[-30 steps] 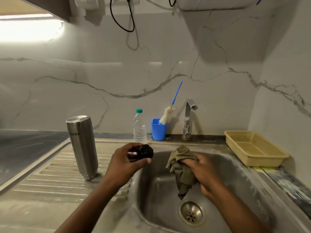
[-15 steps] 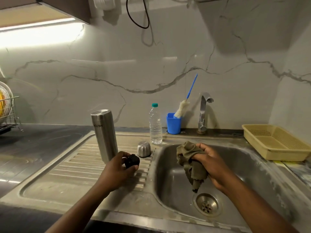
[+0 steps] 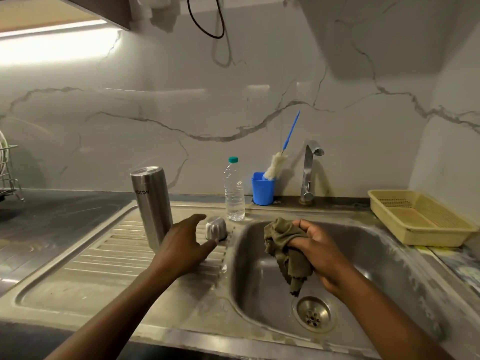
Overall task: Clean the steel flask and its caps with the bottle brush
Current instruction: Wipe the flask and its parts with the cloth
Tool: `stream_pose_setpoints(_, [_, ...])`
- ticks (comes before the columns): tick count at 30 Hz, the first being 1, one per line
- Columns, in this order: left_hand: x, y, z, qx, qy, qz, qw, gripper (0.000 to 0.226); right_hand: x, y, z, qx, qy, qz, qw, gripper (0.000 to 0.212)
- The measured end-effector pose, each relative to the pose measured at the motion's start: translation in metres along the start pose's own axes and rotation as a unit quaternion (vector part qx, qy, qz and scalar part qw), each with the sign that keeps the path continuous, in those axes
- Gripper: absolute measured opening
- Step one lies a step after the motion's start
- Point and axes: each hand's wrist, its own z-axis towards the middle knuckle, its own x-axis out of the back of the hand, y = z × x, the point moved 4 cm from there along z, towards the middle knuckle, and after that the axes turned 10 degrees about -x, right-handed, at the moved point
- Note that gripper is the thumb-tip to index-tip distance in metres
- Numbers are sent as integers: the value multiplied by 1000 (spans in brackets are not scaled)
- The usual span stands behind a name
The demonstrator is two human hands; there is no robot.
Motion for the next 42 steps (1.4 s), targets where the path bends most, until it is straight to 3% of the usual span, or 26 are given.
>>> stream_pose_setpoints(5, [-11, 12, 51, 1, -62, 36, 997, 71, 0, -2, -2, 4, 0, -5, 1000, 17])
stream_pose_setpoints(9, [-32, 3, 81, 30, -145, 116, 982, 43, 1, -1, -3, 5, 15, -4, 1000, 15])
stream_pose_setpoints(15, [-45, -8, 95, 10, -111, 146, 983, 21, 2, -5, -2, 15, 34, -24, 999, 20])
stream_pose_setpoints(20, [-31, 18, 92, -47, -35, 11, 998, 20, 10, -2, 2, 8, 86, -14, 996, 24])
stream_pose_setpoints(23, [-31, 51, 80, -68, -23, -125, 989, 57, 16, -3, 5, 15, 127, -7, 992, 28])
stream_pose_setpoints(26, [-51, 72, 62, -49, -19, -321, 946, 63, 25, -7, 4, 35, 187, 14, 982, 30])
stream_pose_setpoints(28, [-69, 83, 55, -40, -22, -374, 926, 63, 29, -13, 0, 67, 210, 13, 975, 30])
stream_pose_setpoints(35, [-97, 99, 37, -4, -18, -522, 853, 37, 9, -13, -1, 168, 130, -188, 959, 47])
stream_pose_setpoints(39, [-93, 103, 28, -39, -65, -544, 835, 39, 12, -13, -3, 73, 102, -75, 989, 23])
stream_pose_setpoints(42, [-94, 108, 25, -61, -63, -525, 846, 39, 13, -4, -3, -3, 102, -33, 994, 36])
